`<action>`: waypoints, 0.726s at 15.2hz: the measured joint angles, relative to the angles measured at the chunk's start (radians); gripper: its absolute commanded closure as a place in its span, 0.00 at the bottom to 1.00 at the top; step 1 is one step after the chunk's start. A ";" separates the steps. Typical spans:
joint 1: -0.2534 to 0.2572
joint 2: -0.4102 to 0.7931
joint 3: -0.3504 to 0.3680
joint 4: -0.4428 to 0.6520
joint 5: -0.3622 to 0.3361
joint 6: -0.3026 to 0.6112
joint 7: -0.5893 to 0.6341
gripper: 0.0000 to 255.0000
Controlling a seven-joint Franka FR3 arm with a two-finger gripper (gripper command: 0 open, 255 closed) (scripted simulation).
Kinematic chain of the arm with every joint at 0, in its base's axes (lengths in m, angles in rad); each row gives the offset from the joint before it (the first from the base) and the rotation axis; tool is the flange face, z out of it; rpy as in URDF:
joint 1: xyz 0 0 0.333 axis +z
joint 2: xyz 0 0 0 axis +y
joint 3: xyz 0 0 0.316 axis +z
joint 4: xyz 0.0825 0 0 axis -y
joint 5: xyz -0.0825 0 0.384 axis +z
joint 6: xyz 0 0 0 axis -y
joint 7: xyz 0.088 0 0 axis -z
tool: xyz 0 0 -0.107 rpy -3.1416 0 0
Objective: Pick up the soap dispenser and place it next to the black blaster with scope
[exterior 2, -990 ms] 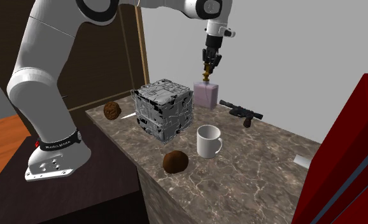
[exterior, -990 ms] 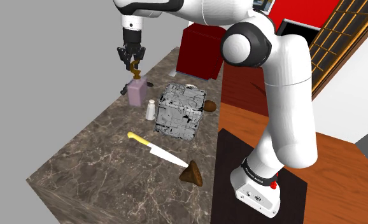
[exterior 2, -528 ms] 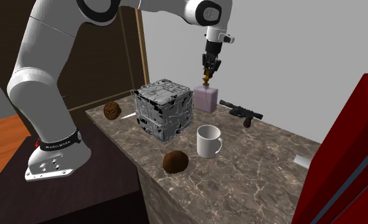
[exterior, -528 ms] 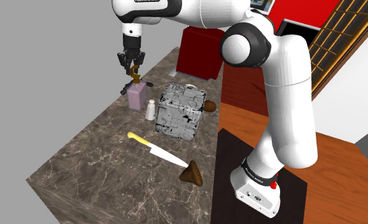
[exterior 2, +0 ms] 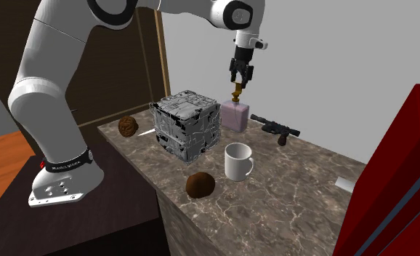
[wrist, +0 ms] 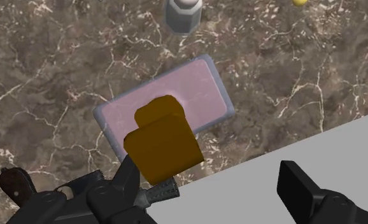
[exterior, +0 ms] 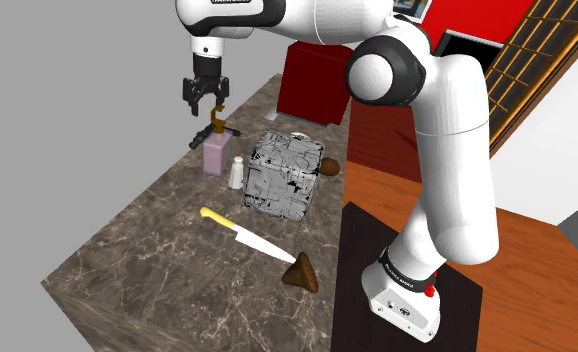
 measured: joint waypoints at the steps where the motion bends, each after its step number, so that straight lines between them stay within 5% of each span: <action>1: 0.000 0.000 0.000 0.000 0.000 0.000 0.000 0.00; 11: -0.024 0.024 -0.001 0.166 0.001 -0.140 0.010 0.00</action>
